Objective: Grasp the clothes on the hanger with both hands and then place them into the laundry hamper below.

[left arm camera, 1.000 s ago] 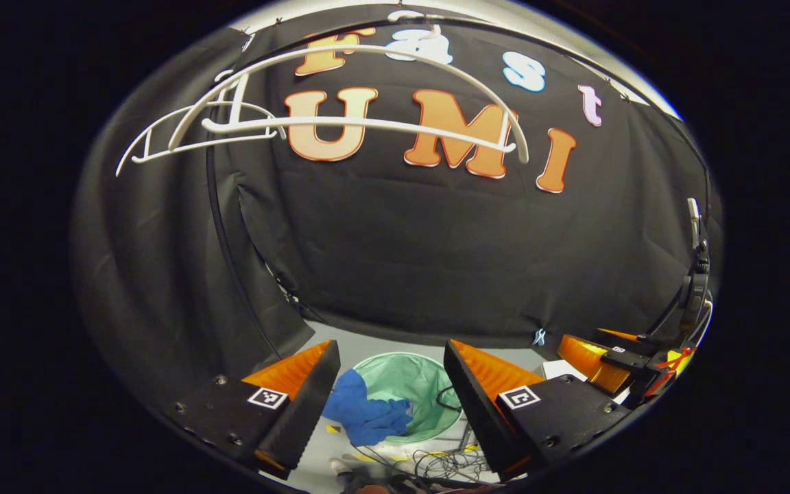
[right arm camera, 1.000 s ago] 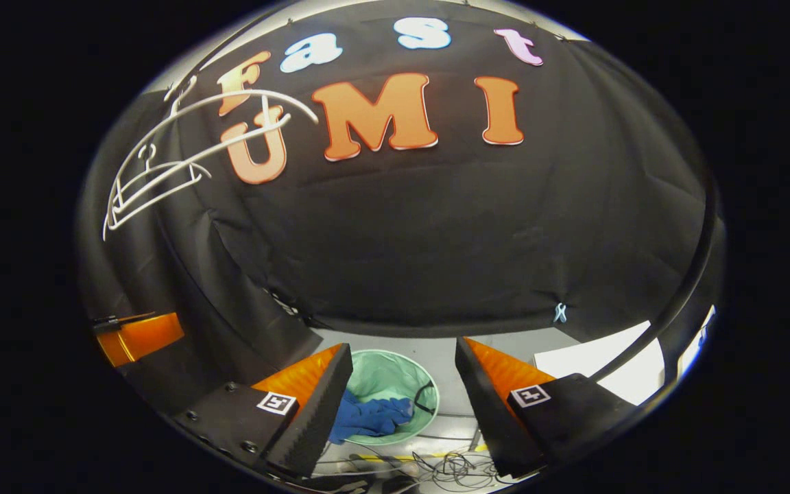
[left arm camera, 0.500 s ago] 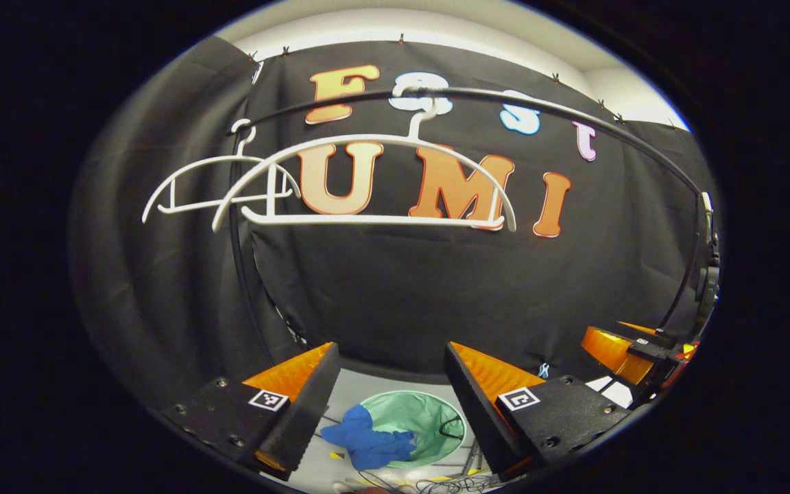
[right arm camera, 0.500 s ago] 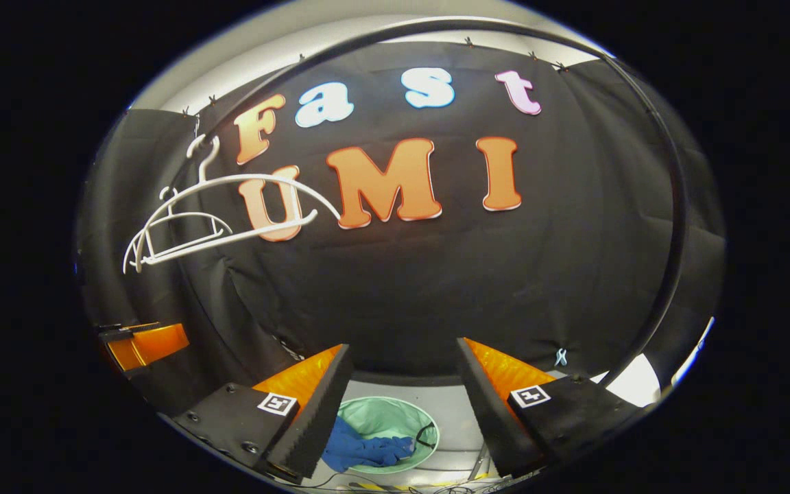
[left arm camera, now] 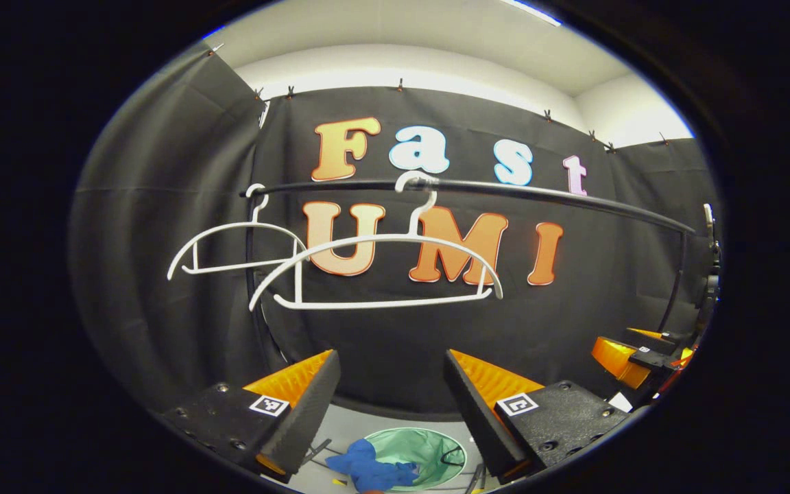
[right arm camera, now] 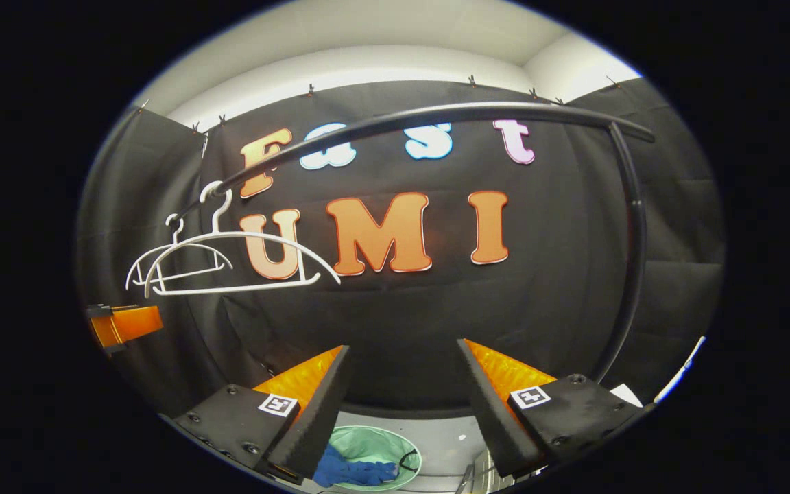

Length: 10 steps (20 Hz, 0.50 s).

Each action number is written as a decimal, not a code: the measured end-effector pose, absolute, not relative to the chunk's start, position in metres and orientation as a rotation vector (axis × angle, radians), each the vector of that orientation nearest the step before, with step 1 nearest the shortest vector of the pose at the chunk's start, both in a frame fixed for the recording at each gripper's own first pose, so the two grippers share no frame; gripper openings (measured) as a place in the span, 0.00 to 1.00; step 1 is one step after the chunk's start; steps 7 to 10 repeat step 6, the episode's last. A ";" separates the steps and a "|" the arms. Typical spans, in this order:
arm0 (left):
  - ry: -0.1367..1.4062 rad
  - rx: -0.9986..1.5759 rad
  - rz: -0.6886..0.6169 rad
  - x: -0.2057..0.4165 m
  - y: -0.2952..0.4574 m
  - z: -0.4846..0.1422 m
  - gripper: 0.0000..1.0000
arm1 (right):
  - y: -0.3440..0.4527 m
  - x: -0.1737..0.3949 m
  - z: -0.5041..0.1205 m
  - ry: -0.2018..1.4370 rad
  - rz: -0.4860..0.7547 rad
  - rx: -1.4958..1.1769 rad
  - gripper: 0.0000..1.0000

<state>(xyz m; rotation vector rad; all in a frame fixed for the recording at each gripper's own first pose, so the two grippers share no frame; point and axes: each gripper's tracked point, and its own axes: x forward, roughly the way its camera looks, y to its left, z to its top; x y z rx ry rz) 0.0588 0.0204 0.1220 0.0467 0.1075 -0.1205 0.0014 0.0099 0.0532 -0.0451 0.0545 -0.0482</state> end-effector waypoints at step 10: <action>0.097 0.037 -0.100 0.058 0.029 0.126 0.94 | -0.003 -0.003 0.072 0.005 -0.083 -0.097 0.87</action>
